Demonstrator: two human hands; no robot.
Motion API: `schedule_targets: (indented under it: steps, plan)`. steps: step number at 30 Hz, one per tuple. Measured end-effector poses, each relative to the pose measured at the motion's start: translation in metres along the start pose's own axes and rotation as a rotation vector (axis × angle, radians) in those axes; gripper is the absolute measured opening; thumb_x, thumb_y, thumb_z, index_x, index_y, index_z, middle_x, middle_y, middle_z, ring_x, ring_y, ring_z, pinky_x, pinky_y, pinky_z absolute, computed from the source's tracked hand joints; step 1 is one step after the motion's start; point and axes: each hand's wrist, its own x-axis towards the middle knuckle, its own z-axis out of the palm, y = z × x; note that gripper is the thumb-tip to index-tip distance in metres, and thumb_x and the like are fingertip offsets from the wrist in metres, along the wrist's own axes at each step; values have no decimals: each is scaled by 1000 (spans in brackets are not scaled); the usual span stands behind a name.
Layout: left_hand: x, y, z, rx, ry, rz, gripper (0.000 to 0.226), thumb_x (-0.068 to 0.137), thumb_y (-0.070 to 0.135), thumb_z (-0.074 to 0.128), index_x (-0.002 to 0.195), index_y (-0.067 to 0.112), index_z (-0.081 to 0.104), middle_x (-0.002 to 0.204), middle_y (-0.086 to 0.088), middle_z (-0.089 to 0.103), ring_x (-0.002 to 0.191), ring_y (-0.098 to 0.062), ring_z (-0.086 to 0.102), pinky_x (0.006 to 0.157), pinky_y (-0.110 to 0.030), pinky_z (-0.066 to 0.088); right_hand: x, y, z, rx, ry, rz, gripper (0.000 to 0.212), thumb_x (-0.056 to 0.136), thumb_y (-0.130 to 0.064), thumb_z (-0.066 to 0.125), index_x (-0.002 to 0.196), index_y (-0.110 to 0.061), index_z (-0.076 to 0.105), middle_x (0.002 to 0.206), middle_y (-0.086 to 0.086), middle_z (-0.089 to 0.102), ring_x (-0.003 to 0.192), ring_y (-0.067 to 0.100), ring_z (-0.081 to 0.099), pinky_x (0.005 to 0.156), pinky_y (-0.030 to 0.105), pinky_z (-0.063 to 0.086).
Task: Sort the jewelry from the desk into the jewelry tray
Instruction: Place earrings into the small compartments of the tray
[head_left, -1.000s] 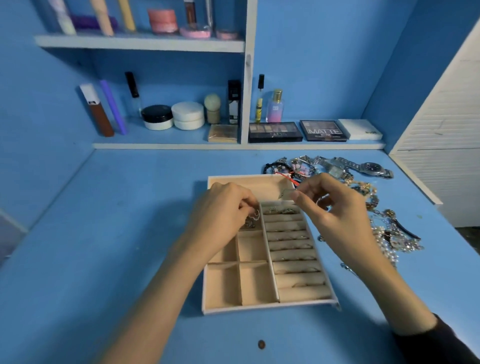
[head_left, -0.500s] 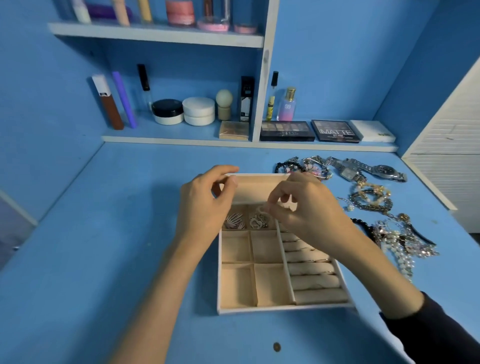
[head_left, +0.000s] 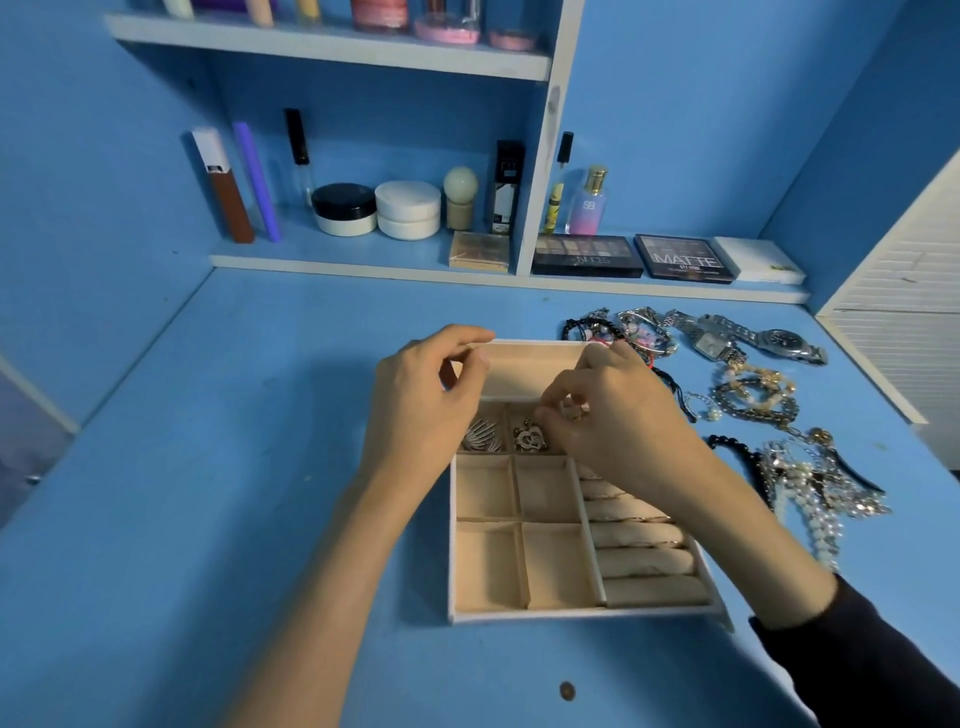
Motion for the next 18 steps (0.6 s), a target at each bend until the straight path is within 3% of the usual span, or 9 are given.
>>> schedule_targets:
  steps: [5,12,18]
  plan:
    - [-2,2,1,20,-13,13,17,87,17,59,98,24,69,83,10,68,73,-5,57,61,-9,42,-5,11,-6,122,71,34,11,83,-22,65,86,-13,71,80,3,50,87,20,43,70,31,36]
    - [-2,25,14,90,-165,89,18,86,17,59,97,25,70,79,15,64,71,0,54,62,-8,38,-24,44,-23,236,142,76,5,82,-14,65,82,-15,70,77,0,54,74,14,48,63,15,35]
    - [-5,67,45,111,-319,176,19,86,21,58,99,31,69,77,18,60,69,1,53,64,-14,39,-47,89,-43,314,192,230,9,85,-16,63,82,-18,71,81,-2,65,73,7,55,64,14,40]
